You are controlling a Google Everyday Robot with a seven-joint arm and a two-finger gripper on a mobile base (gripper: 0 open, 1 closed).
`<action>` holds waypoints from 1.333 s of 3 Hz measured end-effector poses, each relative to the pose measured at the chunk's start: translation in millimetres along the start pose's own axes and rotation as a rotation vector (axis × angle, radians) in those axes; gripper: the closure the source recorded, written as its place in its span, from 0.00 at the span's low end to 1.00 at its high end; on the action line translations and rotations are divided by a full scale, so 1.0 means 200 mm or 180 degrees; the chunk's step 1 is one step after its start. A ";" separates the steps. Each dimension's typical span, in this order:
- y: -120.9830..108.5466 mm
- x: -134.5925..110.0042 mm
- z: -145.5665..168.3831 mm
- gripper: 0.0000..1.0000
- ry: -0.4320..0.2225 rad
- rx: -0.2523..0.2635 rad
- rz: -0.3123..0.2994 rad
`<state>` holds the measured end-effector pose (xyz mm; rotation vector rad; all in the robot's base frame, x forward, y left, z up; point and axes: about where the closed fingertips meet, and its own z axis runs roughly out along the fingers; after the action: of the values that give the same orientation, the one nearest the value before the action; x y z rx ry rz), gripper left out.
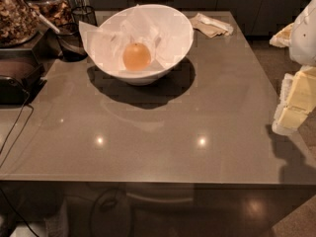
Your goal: Pick orange from white bowl
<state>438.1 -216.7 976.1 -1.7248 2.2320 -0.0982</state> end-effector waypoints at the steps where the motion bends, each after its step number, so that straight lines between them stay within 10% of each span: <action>1: 0.00 0.00 0.00 0.00 0.0000 0.0000 0.0001; 4: -0.22 -0.25 0.11 0.00 0.0038 -0.0379 0.0360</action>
Offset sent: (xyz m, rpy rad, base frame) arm 0.0130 0.0113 0.0001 0.0451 0.0585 -0.0510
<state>496.5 -176.9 975.9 -1.6552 2.3825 0.0511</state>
